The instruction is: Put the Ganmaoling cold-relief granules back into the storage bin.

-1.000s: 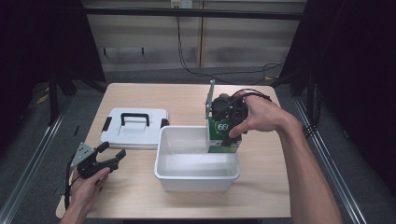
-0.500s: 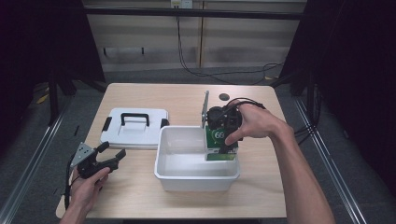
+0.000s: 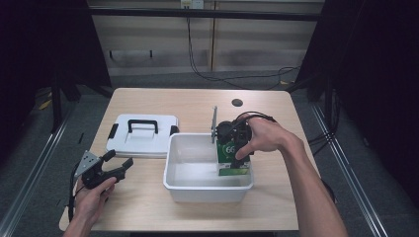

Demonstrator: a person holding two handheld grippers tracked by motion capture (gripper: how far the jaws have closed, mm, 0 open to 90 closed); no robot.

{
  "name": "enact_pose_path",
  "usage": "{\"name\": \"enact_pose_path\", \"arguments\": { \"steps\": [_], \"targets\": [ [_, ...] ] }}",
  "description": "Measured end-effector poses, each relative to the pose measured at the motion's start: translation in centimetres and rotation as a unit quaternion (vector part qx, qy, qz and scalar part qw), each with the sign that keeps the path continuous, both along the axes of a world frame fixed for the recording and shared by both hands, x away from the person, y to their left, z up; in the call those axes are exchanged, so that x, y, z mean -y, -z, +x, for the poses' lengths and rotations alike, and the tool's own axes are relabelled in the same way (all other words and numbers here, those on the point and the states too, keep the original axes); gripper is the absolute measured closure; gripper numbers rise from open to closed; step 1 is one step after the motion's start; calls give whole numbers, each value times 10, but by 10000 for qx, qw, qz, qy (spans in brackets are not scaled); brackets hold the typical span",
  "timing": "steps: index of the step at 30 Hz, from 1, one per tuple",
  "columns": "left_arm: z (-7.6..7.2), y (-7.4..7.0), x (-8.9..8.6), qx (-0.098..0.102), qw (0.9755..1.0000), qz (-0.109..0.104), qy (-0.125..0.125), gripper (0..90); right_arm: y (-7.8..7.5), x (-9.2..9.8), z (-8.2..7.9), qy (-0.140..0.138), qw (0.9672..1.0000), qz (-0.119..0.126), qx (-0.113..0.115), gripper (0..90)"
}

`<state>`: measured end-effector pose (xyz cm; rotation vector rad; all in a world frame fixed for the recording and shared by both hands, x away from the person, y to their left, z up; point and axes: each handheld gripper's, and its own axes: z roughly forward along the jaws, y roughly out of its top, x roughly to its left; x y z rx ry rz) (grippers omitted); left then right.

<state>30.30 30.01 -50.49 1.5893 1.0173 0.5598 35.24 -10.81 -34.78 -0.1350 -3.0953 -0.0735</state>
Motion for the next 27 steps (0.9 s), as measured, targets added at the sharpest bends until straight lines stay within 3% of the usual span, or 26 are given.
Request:
{"name": "enact_pose_path", "arguments": {
  "steps": [12, 27],
  "targets": [
    [0, 0, 0, 3, 10000, 3, 2, 189, 21, 4, 3, -36, 9998, 175, -72, 162],
    [0, 0, 0, 16, 10000, 2, 19, 189, 43, 0, 7, 26, 9998, 16, -211, 159]
  ]
}}
